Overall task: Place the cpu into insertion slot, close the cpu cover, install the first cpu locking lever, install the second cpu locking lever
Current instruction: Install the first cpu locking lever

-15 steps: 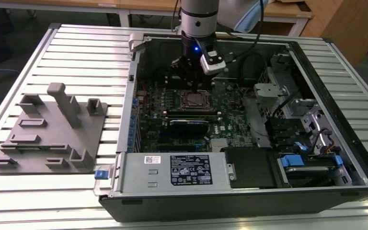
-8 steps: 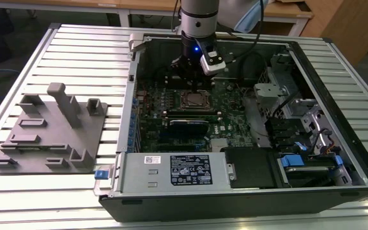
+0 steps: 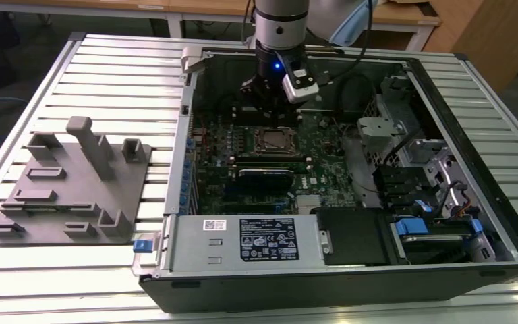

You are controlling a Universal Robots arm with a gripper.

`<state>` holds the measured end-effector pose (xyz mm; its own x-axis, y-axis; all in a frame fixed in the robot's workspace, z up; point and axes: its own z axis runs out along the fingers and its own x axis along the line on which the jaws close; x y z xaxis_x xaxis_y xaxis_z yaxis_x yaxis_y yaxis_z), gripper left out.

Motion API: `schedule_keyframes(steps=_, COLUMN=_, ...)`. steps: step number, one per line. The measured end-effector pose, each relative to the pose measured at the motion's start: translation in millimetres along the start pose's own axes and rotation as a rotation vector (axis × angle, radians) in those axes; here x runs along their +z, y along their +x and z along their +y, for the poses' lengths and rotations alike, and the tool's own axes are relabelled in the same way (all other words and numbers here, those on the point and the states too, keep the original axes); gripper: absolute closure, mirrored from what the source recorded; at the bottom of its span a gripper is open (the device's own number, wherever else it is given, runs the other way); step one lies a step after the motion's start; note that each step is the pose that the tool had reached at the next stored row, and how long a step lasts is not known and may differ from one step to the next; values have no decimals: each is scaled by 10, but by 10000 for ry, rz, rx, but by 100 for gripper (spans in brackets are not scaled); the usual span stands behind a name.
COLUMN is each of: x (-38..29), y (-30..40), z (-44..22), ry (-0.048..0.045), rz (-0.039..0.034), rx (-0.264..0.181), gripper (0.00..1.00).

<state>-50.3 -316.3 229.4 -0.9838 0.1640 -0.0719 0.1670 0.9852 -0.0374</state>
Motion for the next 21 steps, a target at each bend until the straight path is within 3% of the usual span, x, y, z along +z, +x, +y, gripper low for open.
schedule_keyframes(steps=2, x=-118, y=-8, z=-5, ry=2, rz=1, rx=0, gripper=90)
schedule_keyframes(steps=13, x=-105, y=-14, z=-43, ry=-33, rz=8, rx=2, gripper=90)
schedule_keyframes(steps=17, x=-73, y=-18, z=-71, ry=-122, rz=26, rx=7, gripper=90)
schedule_keyframes(steps=21, x=-46, y=-39, z=-69, ry=-109, rz=45, rx=5, gripper=90)
